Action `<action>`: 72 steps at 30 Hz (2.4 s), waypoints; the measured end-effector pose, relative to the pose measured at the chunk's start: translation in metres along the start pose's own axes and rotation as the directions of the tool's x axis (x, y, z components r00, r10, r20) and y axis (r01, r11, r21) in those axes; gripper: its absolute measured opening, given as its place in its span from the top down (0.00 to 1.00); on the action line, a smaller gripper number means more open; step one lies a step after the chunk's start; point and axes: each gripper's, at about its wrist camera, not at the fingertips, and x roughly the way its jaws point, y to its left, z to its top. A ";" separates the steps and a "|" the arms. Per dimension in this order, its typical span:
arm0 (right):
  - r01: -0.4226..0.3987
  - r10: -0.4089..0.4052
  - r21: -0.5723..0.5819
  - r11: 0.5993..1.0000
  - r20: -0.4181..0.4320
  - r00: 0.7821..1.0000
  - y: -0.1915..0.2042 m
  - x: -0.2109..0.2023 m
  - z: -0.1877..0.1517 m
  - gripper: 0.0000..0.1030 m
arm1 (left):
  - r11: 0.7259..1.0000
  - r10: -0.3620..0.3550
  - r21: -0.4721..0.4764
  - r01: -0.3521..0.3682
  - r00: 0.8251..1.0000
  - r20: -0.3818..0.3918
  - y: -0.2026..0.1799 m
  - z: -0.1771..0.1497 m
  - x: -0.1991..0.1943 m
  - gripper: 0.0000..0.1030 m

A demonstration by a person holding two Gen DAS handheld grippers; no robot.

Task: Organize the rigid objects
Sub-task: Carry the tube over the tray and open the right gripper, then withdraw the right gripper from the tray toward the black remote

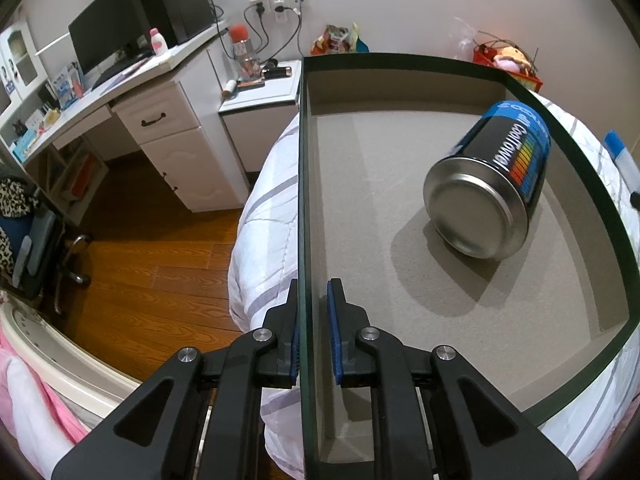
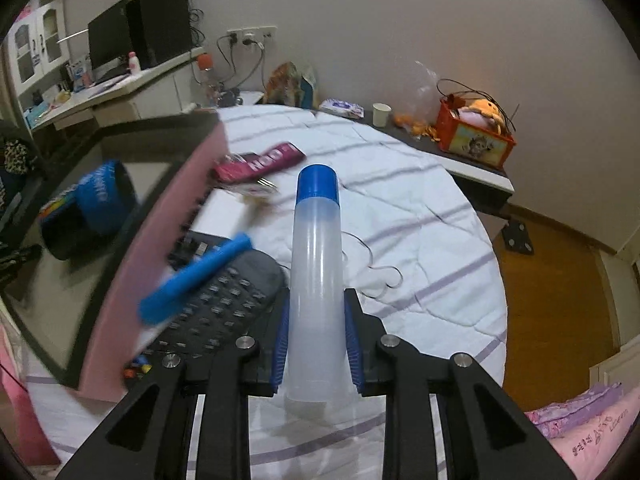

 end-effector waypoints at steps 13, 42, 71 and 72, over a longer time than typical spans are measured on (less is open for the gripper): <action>-0.173 0.177 -0.129 0.976 0.025 0.984 0.073 -0.039 0.018 0.75 | 1.000 -0.015 -0.009 0.015 1.000 0.007 0.003 0.000 -0.001 0.90; -0.265 0.144 -0.440 0.858 -0.289 0.946 0.187 0.022 0.030 0.75 | 0.999 -0.044 -0.012 0.044 0.999 -0.002 0.003 0.000 0.001 0.90; -0.231 0.191 -0.379 0.896 -0.139 0.972 0.185 0.019 0.034 0.50 | 0.999 -0.035 -0.010 0.035 0.999 -0.004 0.005 0.001 0.003 0.89; -0.219 0.185 -0.379 0.899 -0.127 0.975 0.182 0.016 0.034 0.50 | 0.999 -0.036 -0.012 0.036 0.999 -0.004 0.004 0.001 0.003 0.89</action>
